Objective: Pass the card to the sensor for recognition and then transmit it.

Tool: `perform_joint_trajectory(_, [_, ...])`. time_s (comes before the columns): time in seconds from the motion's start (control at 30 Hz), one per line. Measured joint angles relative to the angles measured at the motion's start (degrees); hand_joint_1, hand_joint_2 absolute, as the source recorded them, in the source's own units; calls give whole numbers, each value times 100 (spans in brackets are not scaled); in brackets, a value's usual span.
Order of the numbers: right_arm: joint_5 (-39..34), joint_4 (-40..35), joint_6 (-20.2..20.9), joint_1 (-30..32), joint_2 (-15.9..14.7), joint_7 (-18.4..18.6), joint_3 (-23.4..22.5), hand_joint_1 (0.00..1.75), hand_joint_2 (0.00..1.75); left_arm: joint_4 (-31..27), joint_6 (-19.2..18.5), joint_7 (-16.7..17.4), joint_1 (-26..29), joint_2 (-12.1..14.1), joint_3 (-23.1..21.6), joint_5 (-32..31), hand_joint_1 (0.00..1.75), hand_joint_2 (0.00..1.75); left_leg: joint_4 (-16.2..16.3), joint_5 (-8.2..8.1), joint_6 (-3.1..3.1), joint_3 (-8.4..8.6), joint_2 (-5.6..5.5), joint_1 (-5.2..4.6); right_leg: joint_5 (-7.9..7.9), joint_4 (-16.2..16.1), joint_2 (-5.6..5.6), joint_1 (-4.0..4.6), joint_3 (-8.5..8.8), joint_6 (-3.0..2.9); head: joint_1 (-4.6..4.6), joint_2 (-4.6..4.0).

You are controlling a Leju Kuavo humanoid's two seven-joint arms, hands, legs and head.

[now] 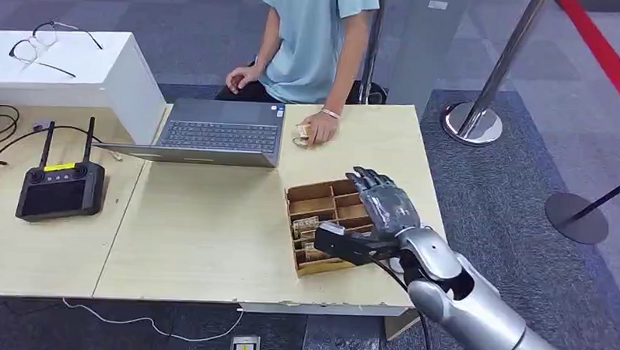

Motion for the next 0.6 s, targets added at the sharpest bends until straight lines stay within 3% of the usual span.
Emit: perform_joint_trajectory(0.6, [4, -61, 260, 301, -428, 337, 57, 5, 175, 0, 52, -4, 14, 44, 0, 55, 0, 0, 0, 0, 0, 0, 1, -1, 0, -1, 1, -1, -1, 0, 2, 0])
